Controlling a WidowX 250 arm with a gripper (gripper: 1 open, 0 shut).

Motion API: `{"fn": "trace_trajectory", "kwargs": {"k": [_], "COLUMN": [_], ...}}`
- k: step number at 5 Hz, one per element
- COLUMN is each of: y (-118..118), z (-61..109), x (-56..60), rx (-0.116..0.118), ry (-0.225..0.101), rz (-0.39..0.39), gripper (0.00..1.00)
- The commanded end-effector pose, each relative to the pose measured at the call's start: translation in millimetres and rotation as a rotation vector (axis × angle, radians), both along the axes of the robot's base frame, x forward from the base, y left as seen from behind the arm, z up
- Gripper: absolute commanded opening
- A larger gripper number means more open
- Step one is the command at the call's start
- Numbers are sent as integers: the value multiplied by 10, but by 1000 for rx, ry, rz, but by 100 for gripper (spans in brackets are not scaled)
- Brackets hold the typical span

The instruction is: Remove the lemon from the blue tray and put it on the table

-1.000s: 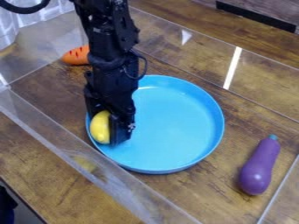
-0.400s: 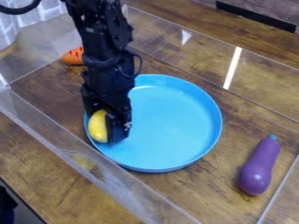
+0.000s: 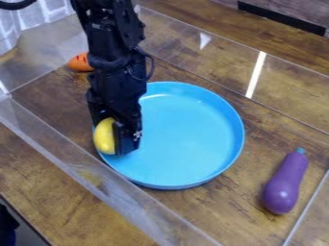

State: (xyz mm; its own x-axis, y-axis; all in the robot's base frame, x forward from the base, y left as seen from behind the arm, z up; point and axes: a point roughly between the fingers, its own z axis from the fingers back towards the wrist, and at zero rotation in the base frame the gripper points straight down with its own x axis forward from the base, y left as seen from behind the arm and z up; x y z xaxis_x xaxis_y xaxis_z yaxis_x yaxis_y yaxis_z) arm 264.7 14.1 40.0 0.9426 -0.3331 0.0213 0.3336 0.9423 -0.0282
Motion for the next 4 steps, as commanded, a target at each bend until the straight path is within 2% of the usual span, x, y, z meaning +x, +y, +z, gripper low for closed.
{"fn": "trace_trajectory", "kwargs": {"k": [1, 4], "y": [94, 149], "z": [214, 294], "x": [58, 22], "rx": [9, 9], "ry": [-69, -73], "rz": [18, 4], "gripper": [0, 0]}}
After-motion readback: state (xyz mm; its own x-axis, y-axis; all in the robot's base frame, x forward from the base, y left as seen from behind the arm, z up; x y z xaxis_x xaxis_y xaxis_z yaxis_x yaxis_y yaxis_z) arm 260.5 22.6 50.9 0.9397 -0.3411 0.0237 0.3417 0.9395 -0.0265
